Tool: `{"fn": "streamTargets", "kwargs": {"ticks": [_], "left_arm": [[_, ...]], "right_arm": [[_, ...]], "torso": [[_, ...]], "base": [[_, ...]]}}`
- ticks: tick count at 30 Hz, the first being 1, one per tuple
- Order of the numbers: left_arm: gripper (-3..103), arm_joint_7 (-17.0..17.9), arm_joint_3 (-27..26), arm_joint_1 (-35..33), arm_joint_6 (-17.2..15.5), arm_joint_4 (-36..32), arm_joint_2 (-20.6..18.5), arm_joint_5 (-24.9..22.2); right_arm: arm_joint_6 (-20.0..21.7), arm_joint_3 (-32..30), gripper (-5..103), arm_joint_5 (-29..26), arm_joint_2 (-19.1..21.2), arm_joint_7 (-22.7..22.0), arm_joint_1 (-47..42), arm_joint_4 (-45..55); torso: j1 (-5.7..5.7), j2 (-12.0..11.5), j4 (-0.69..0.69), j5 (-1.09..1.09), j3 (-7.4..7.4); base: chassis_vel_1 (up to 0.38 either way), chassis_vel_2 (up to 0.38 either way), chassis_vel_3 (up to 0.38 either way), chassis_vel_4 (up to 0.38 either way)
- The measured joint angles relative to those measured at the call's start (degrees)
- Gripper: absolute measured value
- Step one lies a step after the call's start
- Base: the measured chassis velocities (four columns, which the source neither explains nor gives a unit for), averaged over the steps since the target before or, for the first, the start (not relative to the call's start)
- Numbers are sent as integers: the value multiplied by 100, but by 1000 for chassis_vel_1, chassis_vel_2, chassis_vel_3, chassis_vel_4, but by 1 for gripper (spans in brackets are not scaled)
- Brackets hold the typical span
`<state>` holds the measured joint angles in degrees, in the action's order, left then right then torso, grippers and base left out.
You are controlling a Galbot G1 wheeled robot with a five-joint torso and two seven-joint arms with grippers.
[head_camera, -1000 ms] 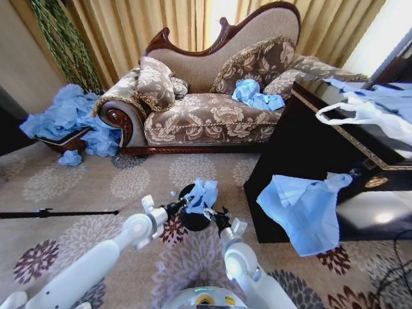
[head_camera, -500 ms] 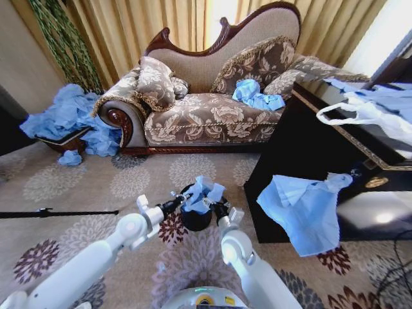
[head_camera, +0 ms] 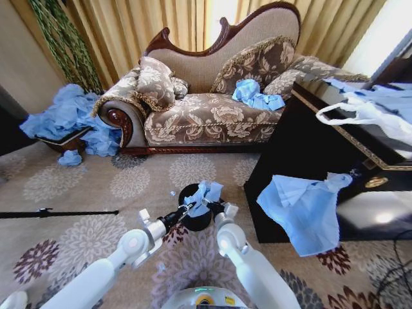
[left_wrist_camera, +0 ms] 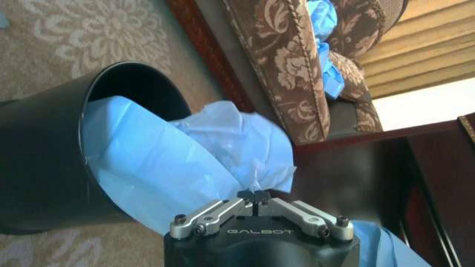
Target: Place a garbage bag over the trash bin.
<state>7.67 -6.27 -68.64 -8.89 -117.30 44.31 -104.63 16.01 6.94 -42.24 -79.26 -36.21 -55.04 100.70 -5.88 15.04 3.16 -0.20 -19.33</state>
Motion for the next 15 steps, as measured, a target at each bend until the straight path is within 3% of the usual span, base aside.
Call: {"fn": "streamTargets", "kwargs": {"ticks": [6, 15], "left_arm": [[0, -121, 9, -11, 1, 8, -17, 56], [0, -192, -2, -38, 13, 45, -32, 63]], "right_arm": [[240, 65, 101, 257, 23, -306, 317, -380], [148, -94, 71, 318, 238, -239, 392, -517]], "torso": [[0, 0, 0, 0, 0], [0, 0, 0, 0, 0]], "base": [[0, 0, 0, 0], [0, 0, 0, 0]]}}
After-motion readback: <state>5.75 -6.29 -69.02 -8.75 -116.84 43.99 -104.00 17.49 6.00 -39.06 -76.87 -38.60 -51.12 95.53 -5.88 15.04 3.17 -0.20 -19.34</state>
